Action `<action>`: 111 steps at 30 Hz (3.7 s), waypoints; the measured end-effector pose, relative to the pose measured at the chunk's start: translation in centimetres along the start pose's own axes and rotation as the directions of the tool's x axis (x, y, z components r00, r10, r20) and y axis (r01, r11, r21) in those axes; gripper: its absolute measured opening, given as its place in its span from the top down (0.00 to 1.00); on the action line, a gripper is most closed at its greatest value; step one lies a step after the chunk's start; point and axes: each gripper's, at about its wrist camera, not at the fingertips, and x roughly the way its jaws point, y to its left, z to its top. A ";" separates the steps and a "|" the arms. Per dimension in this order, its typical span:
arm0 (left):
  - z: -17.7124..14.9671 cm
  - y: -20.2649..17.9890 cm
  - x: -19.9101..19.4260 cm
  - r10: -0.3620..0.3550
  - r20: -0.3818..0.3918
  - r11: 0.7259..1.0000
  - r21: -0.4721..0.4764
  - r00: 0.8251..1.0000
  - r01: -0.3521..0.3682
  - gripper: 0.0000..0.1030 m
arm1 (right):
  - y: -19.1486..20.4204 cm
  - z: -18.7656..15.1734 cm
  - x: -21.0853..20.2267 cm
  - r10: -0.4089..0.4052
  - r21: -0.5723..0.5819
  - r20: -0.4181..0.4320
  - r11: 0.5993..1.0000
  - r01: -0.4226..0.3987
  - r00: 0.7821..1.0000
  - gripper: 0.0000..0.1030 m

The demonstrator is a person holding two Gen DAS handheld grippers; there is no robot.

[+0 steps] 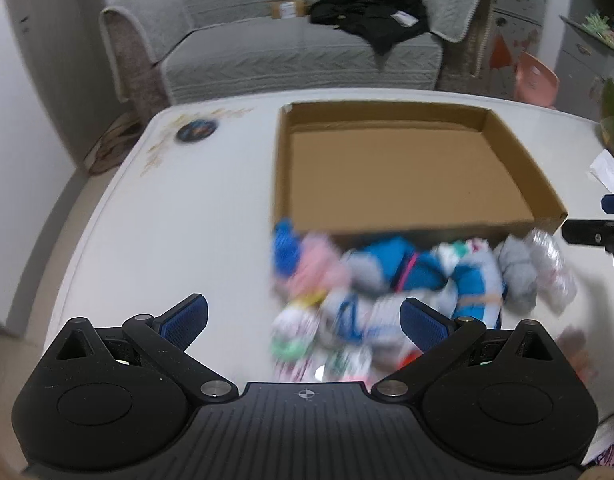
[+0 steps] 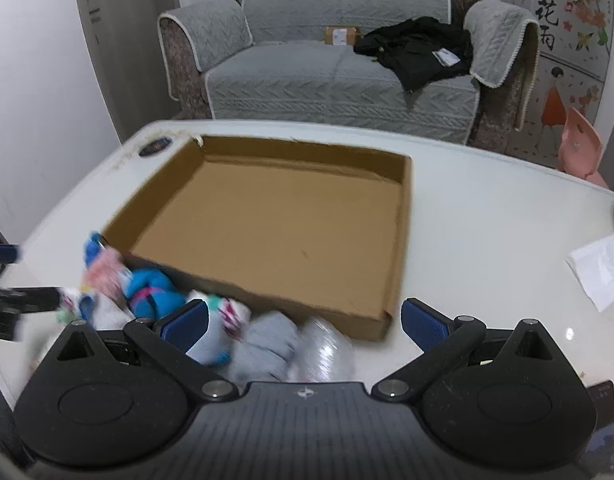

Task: Organize objects
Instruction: 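Grasp the white striped sock roll with the left gripper while the right grasps the plastic-wrapped bundle, then carry both bundles into the box and open both grippers to release them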

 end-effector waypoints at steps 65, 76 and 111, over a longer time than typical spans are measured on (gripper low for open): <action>17.8 -0.9 12.1 -0.119 0.162 0.976 0.200 0.980 0.085 0.58 | 2.5 14.7 8.3 0.239 -0.150 0.037 0.961 -0.232 0.970 0.71; 16.4 -2.5 20.1 -0.107 0.051 0.973 0.211 0.993 0.094 0.58 | 4.1 15.6 18.1 0.212 -0.044 -0.108 0.975 -0.218 0.971 0.71; 16.9 -1.2 16.9 -0.117 0.027 0.979 0.169 0.993 0.111 0.29 | 6.0 16.6 16.8 0.164 -0.036 -0.140 0.985 -0.170 0.977 0.54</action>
